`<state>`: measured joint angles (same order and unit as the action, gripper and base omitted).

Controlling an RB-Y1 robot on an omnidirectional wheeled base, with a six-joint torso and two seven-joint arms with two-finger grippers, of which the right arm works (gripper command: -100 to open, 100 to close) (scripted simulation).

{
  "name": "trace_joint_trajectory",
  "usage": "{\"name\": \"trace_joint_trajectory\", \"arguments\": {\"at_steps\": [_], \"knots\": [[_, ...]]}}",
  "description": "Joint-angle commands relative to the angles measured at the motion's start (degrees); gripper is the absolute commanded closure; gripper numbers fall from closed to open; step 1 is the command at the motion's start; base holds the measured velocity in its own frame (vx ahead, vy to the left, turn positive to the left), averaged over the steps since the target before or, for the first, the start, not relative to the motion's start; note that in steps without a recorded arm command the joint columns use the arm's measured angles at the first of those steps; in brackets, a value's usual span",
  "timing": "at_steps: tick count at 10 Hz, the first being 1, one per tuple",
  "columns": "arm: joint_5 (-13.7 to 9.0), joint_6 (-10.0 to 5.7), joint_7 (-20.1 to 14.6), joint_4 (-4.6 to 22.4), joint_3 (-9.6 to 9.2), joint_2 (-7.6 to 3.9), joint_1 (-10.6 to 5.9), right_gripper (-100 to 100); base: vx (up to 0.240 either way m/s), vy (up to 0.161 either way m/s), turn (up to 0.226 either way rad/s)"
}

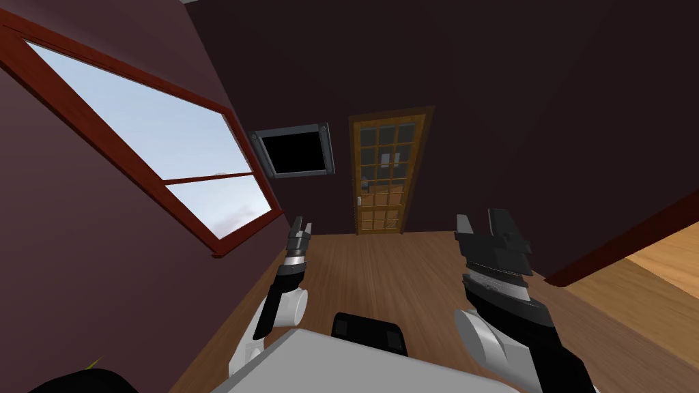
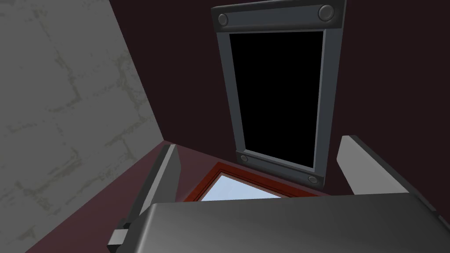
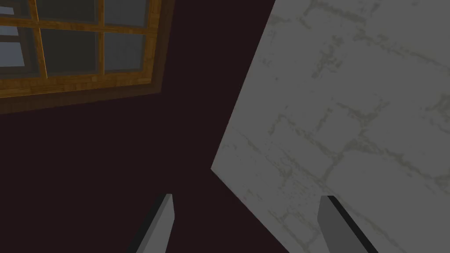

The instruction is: Pull the door open

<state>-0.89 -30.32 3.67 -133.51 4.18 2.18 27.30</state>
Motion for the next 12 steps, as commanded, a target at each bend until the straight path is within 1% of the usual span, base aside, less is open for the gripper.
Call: {"name": "trace_joint_trajectory", "arguments": {"at_steps": [1,3,5,6,7,8,9,11,12], "knots": [[-1.3,-0.58,-1.8,2.0,-0.59,-1.02,-0.42,-100,0.090,0.027,0.075],[-2.5,-1.15,-3.6,3.8,-1.15,-1.89,-0.83,-100,0.132,0.021,0.081],[-4.2,-1.92,-6.1,6.4,-1.93,-2.93,-1.38,-100,0.149,0.033,0.071],[-4.6,-2.12,-6.7,7.1,-2.13,-3.20,-1.53,-100,0.139,0.025,0.055],[-5.6,-2.55,-8.1,8.5,-2.56,-3.74,-1.83,-100,0.111,0.018,0.073],[-6.1,-2.80,-8.9,9.4,-2.82,-4.03,-2.02,-100,0.098,0.017,0.065],[-7.2,-3.31,-10.5,11.1,-3.33,-4.60,-2.38,-100,0.126,0.015,0.070],[-8.4,-3.82,-12.1,12.8,-3.85,-5.17,-2.75,-100,0.110,0.042,0.068],[-9.6,-4.39,-13.9,14.7,-4.42,-5.75,-3.16,-100,0.120,0.033,0.103]]}}
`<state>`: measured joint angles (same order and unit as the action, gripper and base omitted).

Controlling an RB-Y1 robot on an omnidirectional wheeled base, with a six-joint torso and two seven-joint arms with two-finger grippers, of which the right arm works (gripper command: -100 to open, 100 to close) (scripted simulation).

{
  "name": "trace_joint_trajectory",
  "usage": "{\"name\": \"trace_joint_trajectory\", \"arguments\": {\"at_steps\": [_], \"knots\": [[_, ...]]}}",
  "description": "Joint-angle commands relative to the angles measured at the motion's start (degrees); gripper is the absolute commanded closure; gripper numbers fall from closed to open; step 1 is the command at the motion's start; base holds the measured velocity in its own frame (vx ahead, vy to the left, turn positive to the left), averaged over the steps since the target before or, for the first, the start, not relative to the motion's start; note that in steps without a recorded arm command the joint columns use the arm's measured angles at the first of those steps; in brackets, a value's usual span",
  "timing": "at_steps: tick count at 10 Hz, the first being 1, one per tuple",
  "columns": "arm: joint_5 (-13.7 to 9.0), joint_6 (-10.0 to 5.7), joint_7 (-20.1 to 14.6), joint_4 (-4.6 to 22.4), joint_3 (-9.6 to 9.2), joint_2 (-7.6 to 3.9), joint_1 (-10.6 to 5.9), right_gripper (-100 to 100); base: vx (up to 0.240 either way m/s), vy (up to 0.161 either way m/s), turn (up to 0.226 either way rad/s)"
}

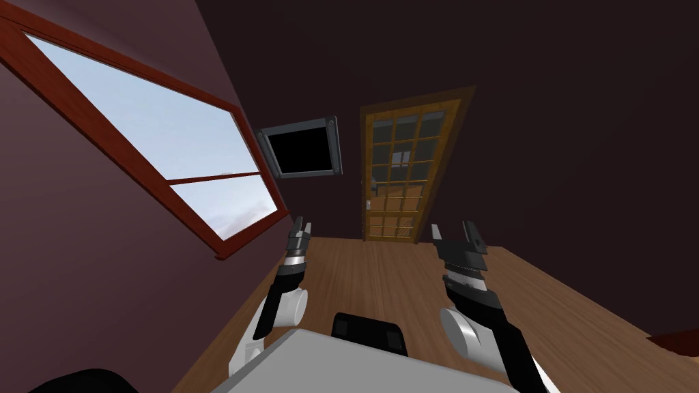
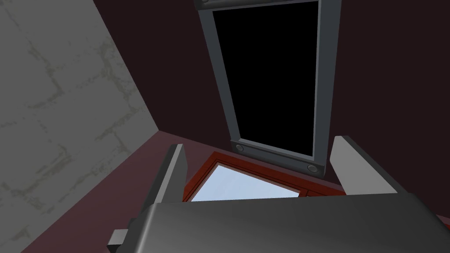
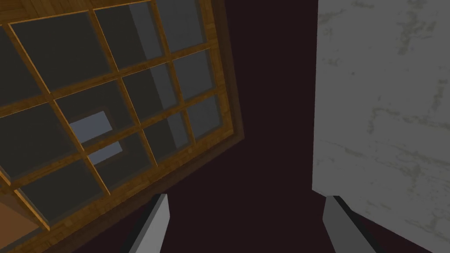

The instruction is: Pull the door open

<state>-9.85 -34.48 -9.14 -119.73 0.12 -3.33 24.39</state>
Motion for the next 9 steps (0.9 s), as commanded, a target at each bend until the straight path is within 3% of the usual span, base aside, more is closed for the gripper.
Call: {"name": "trace_joint_trajectory", "arguments": {"at_steps": [1,9], "knots": [[-1.3,-0.53,-2.0,1.9,-0.66,-0.54,-0.46,-100,0.142,0.015,0.080],[-6.8,-3.04,-10.0,10.4,-3.19,-2.84,-2.27,-100,0.102,0.018,0.061]]}}
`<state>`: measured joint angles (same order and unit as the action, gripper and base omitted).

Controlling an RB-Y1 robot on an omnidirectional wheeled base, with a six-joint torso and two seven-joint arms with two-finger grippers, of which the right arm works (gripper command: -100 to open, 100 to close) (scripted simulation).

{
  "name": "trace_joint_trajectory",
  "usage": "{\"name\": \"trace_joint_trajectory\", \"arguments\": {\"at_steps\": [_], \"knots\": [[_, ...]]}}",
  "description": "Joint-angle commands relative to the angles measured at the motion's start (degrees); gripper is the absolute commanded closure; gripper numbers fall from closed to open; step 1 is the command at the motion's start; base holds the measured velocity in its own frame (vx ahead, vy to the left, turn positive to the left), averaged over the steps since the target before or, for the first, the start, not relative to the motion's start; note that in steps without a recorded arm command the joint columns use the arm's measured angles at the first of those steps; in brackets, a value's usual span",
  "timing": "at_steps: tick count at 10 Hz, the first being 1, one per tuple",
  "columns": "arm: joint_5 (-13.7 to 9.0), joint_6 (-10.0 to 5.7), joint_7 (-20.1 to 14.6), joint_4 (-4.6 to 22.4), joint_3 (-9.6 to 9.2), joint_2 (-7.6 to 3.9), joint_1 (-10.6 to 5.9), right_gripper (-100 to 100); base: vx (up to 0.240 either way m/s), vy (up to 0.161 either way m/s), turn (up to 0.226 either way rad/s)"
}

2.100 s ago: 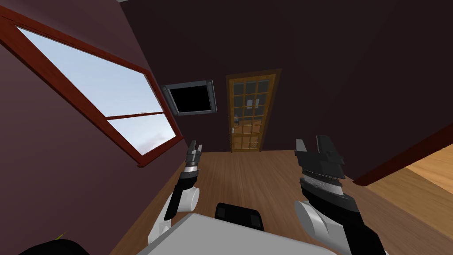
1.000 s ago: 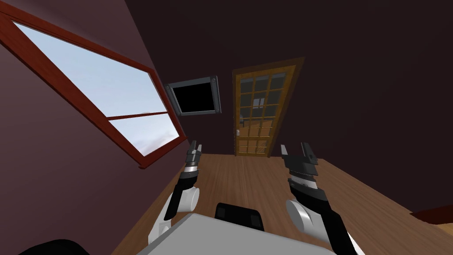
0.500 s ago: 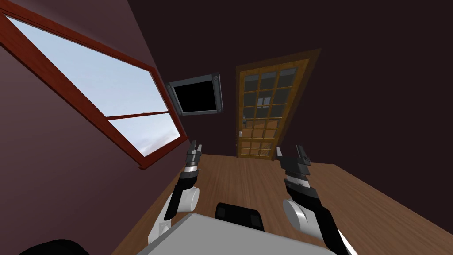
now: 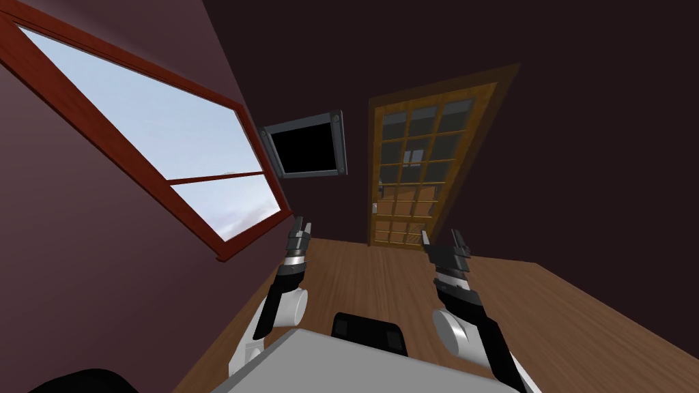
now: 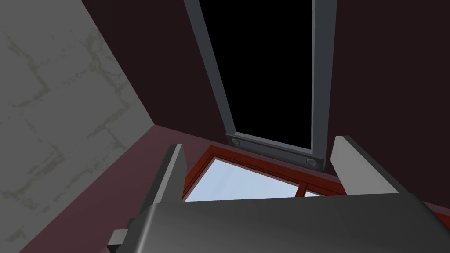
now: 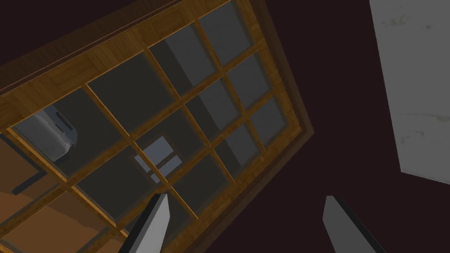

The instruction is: Pull the door open

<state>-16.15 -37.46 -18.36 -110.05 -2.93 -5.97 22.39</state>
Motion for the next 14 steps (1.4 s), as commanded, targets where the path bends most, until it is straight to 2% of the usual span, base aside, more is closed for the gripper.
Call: {"name": "trace_joint_trajectory", "arguments": {"at_steps": [1,14], "knots": [[-1.2,-0.39,-1.8,1.8,-0.47,-0.48,-0.51,-100,0.108,0.018,0.077],[-11.3,-4.98,-16.3,17.1,-5.09,-3.97,-3.82,-100,0.103,0.012,0.071]]}}
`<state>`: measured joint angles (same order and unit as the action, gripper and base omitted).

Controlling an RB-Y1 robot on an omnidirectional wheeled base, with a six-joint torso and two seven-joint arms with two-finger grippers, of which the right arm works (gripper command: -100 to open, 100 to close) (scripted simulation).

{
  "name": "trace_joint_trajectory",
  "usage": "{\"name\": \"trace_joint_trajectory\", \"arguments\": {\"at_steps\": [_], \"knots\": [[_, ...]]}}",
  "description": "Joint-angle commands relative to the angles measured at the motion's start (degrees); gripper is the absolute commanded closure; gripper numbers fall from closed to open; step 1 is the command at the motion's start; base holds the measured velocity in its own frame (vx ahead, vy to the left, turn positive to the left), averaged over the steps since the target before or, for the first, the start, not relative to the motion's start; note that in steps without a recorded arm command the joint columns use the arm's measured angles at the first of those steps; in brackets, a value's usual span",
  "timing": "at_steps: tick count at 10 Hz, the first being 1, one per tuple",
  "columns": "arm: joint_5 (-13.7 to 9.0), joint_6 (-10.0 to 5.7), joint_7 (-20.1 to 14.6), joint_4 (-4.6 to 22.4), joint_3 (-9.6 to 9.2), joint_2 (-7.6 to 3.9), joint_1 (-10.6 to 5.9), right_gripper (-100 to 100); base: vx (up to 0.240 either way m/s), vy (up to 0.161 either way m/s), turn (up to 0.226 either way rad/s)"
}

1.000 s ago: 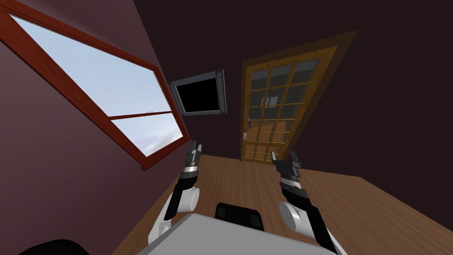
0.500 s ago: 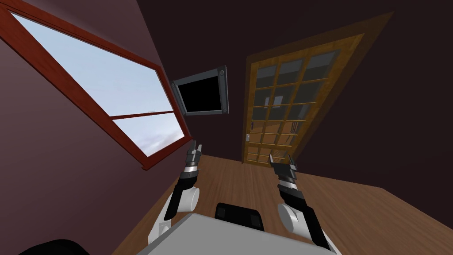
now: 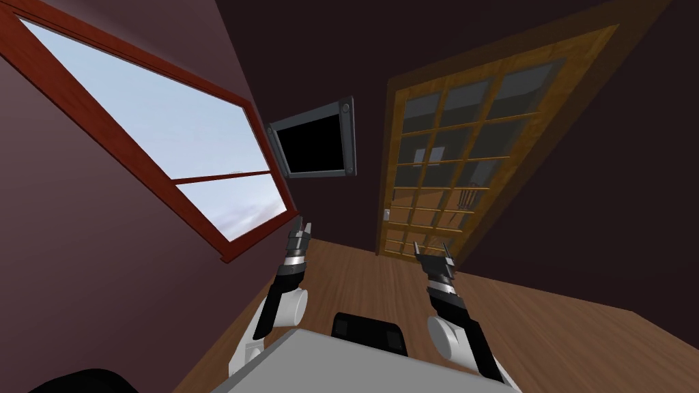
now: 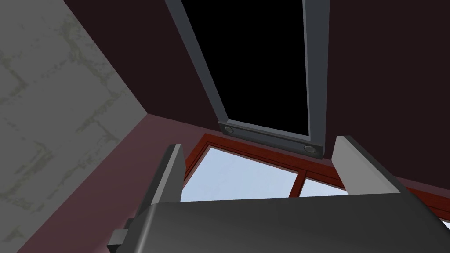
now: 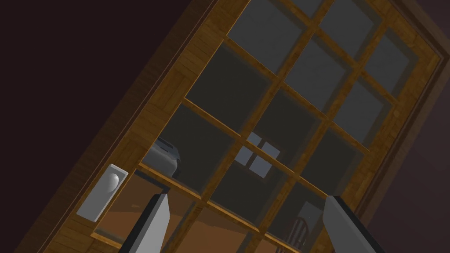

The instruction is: Pull the door open

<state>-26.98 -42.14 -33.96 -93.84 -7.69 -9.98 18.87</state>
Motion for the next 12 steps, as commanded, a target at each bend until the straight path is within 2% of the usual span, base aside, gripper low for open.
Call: {"name": "trace_joint_trajectory", "arguments": {"at_steps": [1,12], "knots": [[-1.2,-0.65,-1.8,2.1,-0.69,-0.21,-0.55,-100,0.098,0.006,0.074],[-9.6,-4.49,-14.0,15.0,-4.56,-2.77,-3.32,-100,0.106,0.002,0.071]]}}
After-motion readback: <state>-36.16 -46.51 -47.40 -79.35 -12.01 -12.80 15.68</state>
